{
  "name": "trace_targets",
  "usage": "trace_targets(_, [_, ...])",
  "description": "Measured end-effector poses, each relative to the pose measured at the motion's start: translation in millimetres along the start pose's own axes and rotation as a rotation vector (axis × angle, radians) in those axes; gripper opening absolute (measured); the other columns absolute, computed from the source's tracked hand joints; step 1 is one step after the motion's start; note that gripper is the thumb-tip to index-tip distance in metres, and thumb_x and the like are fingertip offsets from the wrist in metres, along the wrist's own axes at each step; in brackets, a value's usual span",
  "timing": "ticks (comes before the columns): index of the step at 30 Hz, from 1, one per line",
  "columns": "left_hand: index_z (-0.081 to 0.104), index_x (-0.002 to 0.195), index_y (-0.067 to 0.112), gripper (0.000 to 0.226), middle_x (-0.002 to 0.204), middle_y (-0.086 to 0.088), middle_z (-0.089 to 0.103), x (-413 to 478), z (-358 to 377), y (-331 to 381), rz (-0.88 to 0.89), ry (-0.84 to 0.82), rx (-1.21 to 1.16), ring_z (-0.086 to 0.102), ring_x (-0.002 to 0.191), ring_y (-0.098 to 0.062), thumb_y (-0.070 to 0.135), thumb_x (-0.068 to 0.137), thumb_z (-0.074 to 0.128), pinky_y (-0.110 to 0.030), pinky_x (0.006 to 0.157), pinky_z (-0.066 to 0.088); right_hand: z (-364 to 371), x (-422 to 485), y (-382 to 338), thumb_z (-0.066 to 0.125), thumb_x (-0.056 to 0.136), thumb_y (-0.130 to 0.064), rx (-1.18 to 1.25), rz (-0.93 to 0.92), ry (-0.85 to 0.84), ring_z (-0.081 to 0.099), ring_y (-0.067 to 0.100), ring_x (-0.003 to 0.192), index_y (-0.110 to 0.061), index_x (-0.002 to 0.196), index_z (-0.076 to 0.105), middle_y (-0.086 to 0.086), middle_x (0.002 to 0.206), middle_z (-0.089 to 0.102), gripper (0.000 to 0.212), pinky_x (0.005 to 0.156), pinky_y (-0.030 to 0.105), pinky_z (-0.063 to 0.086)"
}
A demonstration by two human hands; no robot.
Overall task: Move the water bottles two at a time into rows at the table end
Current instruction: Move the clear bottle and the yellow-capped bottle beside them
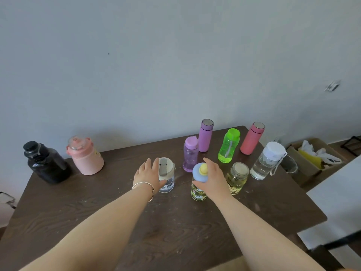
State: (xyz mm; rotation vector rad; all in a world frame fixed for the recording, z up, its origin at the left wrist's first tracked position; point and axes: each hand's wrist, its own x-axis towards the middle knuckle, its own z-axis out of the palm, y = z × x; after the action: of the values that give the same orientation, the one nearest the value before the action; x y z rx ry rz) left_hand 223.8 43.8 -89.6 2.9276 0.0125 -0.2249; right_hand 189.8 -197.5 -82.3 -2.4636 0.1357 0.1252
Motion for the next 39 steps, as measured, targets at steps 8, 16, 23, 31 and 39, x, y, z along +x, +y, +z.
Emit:
trace_targets(8, [0.023, 0.144, 0.035, 0.088, 0.144, 0.002, 0.034, 20, 23, -4, 0.001, -0.029, -0.39, 0.042, 0.125, -0.026, 0.054, 0.074, 0.072, -0.045, 0.096, 0.046, 13, 3, 5, 0.098, 0.078, -0.026, 0.064, 0.052, 0.099, 0.051, 0.031, 0.137, -0.018, 0.156, 0.046, 0.008, 0.15, 0.052, 0.094, 0.115, 0.043, 0.047])
trace_targets(16, [0.035, 0.139, 0.033, 0.089, 0.139, 0.006, 0.044, 19, 25, -9, -0.021, 0.068, -0.546, 0.052, 0.118, -0.023, 0.05, 0.064, 0.081, -0.037, 0.095, 0.048, 15, 5, 6, 0.097, 0.079, -0.028, 0.048, 0.056, 0.12, 0.053, 0.032, 0.136, -0.018, 0.157, 0.045, 0.009, 0.148, 0.053, 0.094, 0.113, 0.045, 0.048])
trace_targets(23, [0.036, 0.139, 0.032, 0.088, 0.138, 0.007, 0.043, 4, 20, -14, -0.079, 0.115, -0.572, 0.052, 0.117, -0.025, 0.049, 0.064, 0.079, -0.037, 0.093, 0.048, 11, 4, 1, 0.098, 0.077, -0.028, 0.056, 0.034, 0.116, 0.054, 0.033, 0.134, -0.016, 0.152, 0.049, 0.009, 0.145, 0.056, 0.09, 0.11, 0.046, 0.05])
trace_targets(31, [0.038, 0.136, 0.035, 0.086, 0.135, 0.006, 0.044, -37, -11, -43, -0.229, 0.238, -0.643, 0.053, 0.111, -0.022, 0.048, 0.062, 0.081, -0.03, 0.083, 0.042, 7, 9, -37, 0.095, 0.078, -0.029, 0.111, -0.087, 0.034, 0.057, 0.029, 0.126, -0.018, 0.144, 0.053, 0.003, 0.137, 0.059, 0.079, 0.102, 0.041, 0.052])
trace_targets(39, [0.042, 0.132, 0.036, 0.078, 0.13, 0.003, 0.048, -82, -51, -113, -0.345, 0.384, -0.634, 0.049, 0.095, -0.016, 0.039, 0.065, 0.081, -0.03, 0.081, 0.043, 33, 12, -107, 0.094, 0.081, -0.029, 0.11, -0.2, -0.026, 0.056, 0.027, 0.132, -0.02, 0.148, 0.052, 0.003, 0.139, 0.059, 0.08, 0.102, 0.039, 0.051])
